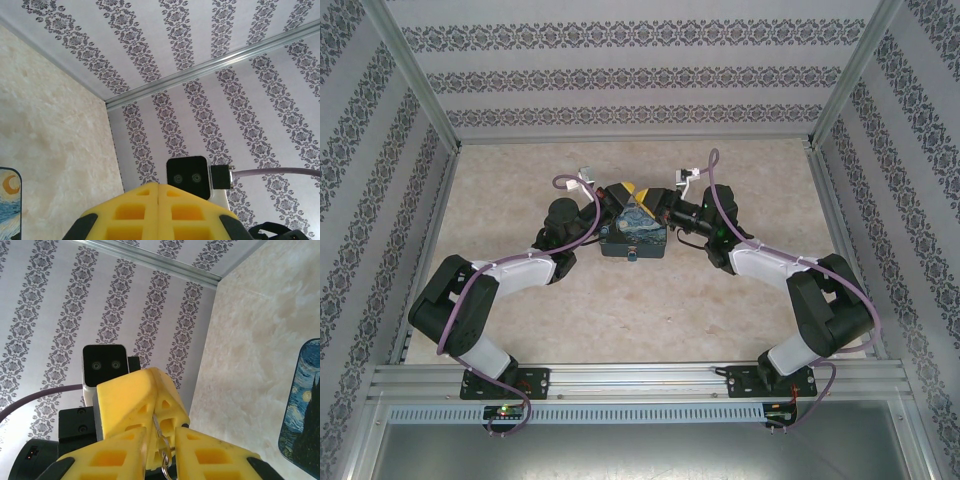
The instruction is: Unlock the padlock with the key
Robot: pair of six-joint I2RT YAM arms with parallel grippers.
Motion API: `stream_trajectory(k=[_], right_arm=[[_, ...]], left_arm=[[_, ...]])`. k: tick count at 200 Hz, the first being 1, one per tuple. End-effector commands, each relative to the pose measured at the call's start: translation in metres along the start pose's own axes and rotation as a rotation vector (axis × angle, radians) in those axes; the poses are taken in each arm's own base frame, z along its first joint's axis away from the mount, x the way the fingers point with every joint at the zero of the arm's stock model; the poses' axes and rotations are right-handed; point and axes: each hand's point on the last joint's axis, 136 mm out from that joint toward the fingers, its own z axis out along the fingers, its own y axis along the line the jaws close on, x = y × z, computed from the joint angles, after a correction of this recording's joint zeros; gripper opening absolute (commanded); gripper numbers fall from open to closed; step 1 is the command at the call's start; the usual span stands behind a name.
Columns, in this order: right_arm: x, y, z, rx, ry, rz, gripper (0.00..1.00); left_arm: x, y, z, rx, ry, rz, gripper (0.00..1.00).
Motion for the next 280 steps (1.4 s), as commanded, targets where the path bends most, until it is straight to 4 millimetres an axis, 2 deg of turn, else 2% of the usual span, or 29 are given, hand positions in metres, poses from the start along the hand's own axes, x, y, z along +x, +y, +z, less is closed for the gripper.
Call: stream_trajectory(k=[1,97,125,170,226,238,249,258,280], right_arm=[[-0.002,0.014,0.006,-0.038,0.009,-0.041,0.22],[0.004,0.010,0.007,-0.035,0.019,-0.030,0.20],[0.005,0.010,0.007,-0.038,0.020,-0.030,0.15],[0.006,0.010,0.006,-0.041,0.020,-0.024,0.00],[0.005,0.012,0.003,-0.045,0.011,-0.026,0.00],[0.005,0.010,0.002,-0.041,0.010,-0.024,0.00],[0.005,0.009,-0.001,-0.035,0.004,-0.023,0.00],[0.005,0.007,-0.003,-0.028,0.003,-0.021,0.00],[0.006,0.001,-0.009,-0.009,-0.001,-0.015,0.00]], left_arm=[[-0.012,-0.026,-0.004,0.077,-0.035,0.013,0.00],[-0.011,-0.025,-0.003,0.074,-0.039,0.013,0.00],[-0.010,-0.023,-0.003,0.071,-0.038,0.013,0.00],[-0.010,-0.022,-0.003,0.069,-0.038,0.011,0.00],[-0.009,-0.022,-0.007,0.067,-0.042,0.005,0.00],[-0.010,-0.022,-0.010,0.056,-0.050,0.003,0.14],[-0.012,-0.023,-0.015,0.046,-0.062,0.004,0.39],[-0.015,-0.024,-0.019,0.034,-0.074,0.011,0.54],[-0.017,-0.027,-0.033,-0.007,-0.085,0.032,0.74]])
